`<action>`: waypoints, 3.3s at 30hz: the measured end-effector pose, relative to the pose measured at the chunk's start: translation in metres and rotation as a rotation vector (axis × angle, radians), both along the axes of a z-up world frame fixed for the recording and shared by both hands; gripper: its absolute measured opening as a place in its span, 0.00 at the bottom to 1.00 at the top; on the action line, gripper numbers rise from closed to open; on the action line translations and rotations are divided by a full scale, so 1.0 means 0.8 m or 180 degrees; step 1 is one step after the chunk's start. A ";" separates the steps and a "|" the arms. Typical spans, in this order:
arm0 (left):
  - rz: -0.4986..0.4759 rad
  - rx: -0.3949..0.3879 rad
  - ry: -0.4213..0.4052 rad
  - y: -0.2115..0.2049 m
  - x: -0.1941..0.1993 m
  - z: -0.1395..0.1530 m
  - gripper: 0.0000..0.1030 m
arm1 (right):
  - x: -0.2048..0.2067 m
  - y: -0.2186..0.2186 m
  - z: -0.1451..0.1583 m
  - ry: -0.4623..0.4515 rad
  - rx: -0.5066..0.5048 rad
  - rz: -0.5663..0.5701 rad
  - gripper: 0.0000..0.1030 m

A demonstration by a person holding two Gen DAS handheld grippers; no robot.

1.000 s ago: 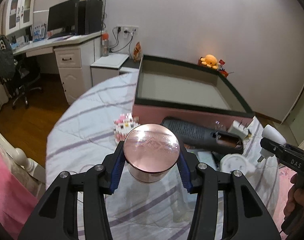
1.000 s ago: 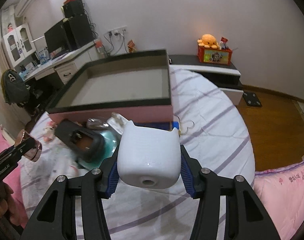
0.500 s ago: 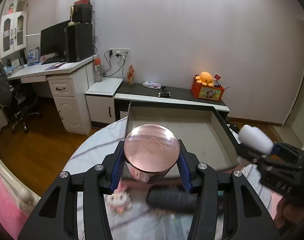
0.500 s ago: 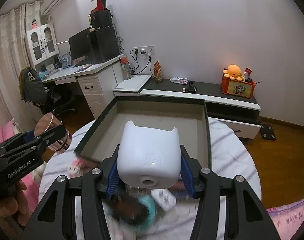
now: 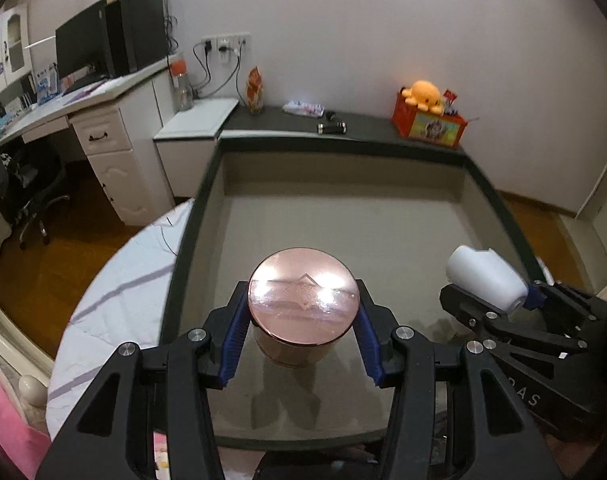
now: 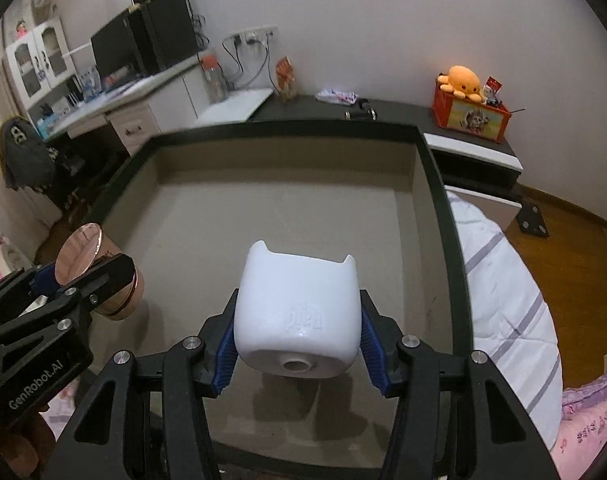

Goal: Organize rigid objects
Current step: 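Carry the jar and plug device into the tray and open both tools, then move the right tool to the white round device and grasp it, then grasp the dental flossers box with the left tool while the right tool holds the white device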

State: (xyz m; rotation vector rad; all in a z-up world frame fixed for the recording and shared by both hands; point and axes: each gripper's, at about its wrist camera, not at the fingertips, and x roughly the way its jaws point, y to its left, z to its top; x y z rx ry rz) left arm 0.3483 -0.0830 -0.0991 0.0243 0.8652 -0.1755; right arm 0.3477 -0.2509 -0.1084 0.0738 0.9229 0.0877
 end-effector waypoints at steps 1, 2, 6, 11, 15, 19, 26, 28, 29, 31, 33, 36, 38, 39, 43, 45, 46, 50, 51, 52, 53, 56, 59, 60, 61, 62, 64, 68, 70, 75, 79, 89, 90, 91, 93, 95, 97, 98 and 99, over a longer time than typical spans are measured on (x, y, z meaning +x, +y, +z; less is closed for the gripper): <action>-0.0001 0.0017 0.0031 -0.001 0.001 -0.003 0.49 | -0.001 0.000 -0.001 0.0006 -0.0016 -0.0001 0.53; -0.0003 0.0036 0.0058 -0.002 0.003 -0.006 0.49 | -0.001 0.002 -0.003 0.0023 -0.0048 0.0013 0.54; 0.0105 0.0249 0.0014 -0.003 0.001 -0.002 0.64 | -0.007 0.011 -0.003 0.0033 -0.0070 0.0109 0.66; 0.0257 0.0252 -0.0058 0.018 -0.014 0.025 0.91 | -0.026 -0.001 0.023 -0.0196 -0.0039 -0.0067 0.85; 0.0243 0.0247 -0.0794 0.027 -0.072 0.071 0.97 | -0.065 -0.011 0.057 -0.0432 0.0049 -0.0175 0.86; 0.0253 0.0269 -0.1141 0.034 -0.123 0.099 0.98 | -0.106 -0.008 0.081 -0.0562 0.0109 -0.0222 0.86; 0.0255 0.0317 -0.0984 0.046 -0.195 0.121 1.00 | -0.202 0.011 0.113 -0.0775 0.0151 -0.0187 0.86; 0.0305 0.0315 -0.0911 0.052 -0.215 0.125 1.00 | -0.223 0.015 0.117 -0.0793 0.0165 -0.0179 0.86; 0.0331 0.0305 -0.0892 0.054 -0.227 0.125 1.00 | -0.234 0.017 0.119 -0.0801 0.0174 -0.0177 0.86; 0.0390 0.0265 -0.0843 0.064 -0.247 0.126 1.00 | -0.255 0.021 0.121 -0.0826 0.0204 -0.0157 0.86; 0.0430 0.0254 -0.0817 0.070 -0.264 0.126 1.00 | -0.275 0.024 0.121 -0.0839 0.0201 -0.0150 0.86; 0.0470 0.0220 -0.0787 0.081 -0.293 0.124 1.00 | -0.304 0.025 0.118 -0.0828 0.0231 -0.0155 0.86; 0.0483 0.0197 -0.0765 0.087 -0.306 0.121 1.00 | -0.314 0.029 0.114 -0.0823 0.0227 -0.0137 0.86; 0.0497 0.0184 -0.0753 0.089 -0.311 0.119 1.00 | -0.321 0.032 0.114 -0.0825 0.0217 -0.0132 0.86; 0.0545 0.0132 -0.0659 0.097 -0.326 0.109 1.00 | -0.343 0.035 0.113 -0.0837 0.0191 -0.0096 0.86; 0.0550 0.0124 -0.0645 0.100 -0.333 0.108 1.00 | -0.348 0.039 0.114 -0.0852 0.0179 -0.0068 0.86; 0.0552 0.0124 -0.0650 0.101 -0.335 0.108 1.00 | -0.351 0.042 0.116 -0.0865 0.0167 -0.0050 0.86; 0.0555 0.0117 -0.0677 0.102 -0.342 0.110 1.00 | -0.354 0.048 0.120 -0.0878 0.0150 -0.0011 0.86; 0.0563 0.0116 -0.0672 0.103 -0.343 0.109 1.00 | -0.354 0.052 0.119 -0.0876 0.0143 -0.0008 0.86; 0.0565 0.0106 -0.0663 0.104 -0.344 0.109 1.00 | -0.355 0.053 0.119 -0.0868 0.0132 -0.0005 0.86; 0.0562 0.0090 -0.0653 0.104 -0.343 0.110 1.00 | -0.354 0.054 0.118 -0.0861 0.0125 -0.0004 0.86; 0.0560 0.0075 -0.0634 0.105 -0.343 0.108 1.00 | -0.353 0.054 0.116 -0.0843 0.0125 -0.0004 0.86; 0.0557 0.0075 -0.0608 0.106 -0.341 0.105 1.00 | -0.351 0.055 0.113 -0.0826 0.0116 -0.0001 0.86; 0.0561 0.0076 -0.0593 0.107 -0.340 0.103 1.00 | -0.350 0.055 0.112 -0.0817 0.0109 -0.0002 0.86; 0.0562 0.0076 -0.0579 0.107 -0.339 0.101 1.00 | -0.348 0.055 0.110 -0.0798 0.0102 -0.0003 0.86; 0.0561 0.0077 -0.0561 0.107 -0.337 0.099 1.00 | -0.347 0.055 0.108 -0.0783 0.0102 -0.0005 0.86; 0.0553 0.0076 -0.0517 0.107 -0.333 0.093 1.00 | -0.341 0.054 0.100 -0.0722 0.0093 -0.0014 0.86; 0.0525 0.0107 -0.0441 0.103 -0.324 0.079 1.00 | -0.328 0.054 0.081 -0.0589 0.0095 -0.0002 0.86; 0.0512 0.0122 -0.0387 0.101 -0.318 0.071 1.00 | -0.319 0.055 0.068 -0.0504 0.0094 0.0009 0.86; 0.0495 0.0142 -0.0286 0.099 -0.306 0.053 1.00 | -0.298 0.060 0.036 -0.0327 0.0127 0.0082 0.86; 0.0482 0.0149 -0.0196 0.097 -0.293 0.040 1.00 | -0.279 0.064 0.019 -0.0263 0.0112 0.0118 0.86; 0.0447 0.0140 -0.0042 0.092 -0.265 0.017 1.00 | -0.239 0.075 -0.010 -0.0157 0.0095 0.0188 0.84; 0.0439 0.0142 -0.0027 0.092 -0.262 0.014 1.00 | -0.237 0.074 -0.012 -0.0151 0.0115 0.0197 0.79; 0.0434 0.0145 -0.0018 0.091 -0.261 0.013 1.00 | -0.235 0.074 -0.016 -0.0142 0.0158 0.0216 0.76; 0.0426 0.0146 0.0006 0.090 -0.257 0.010 1.00 | -0.235 0.074 -0.018 -0.0174 0.0167 0.0217 0.71; 0.0420 0.0143 0.0026 0.086 -0.254 0.008 1.00 | -0.236 0.072 -0.019 -0.0203 0.0174 0.0234 0.63; 0.0403 0.0133 0.0045 0.083 -0.253 0.005 1.00 | -0.238 0.069 -0.017 -0.0228 0.0178 0.0243 0.52; 0.0393 0.0126 0.0048 0.081 -0.253 0.004 1.00 | -0.240 0.066 -0.016 -0.0235 0.0160 0.0242 0.52; 0.0367 0.0110 0.0051 0.077 -0.254 0.003 1.00 | -0.240 0.064 -0.016 -0.0229 0.0170 0.0241 0.52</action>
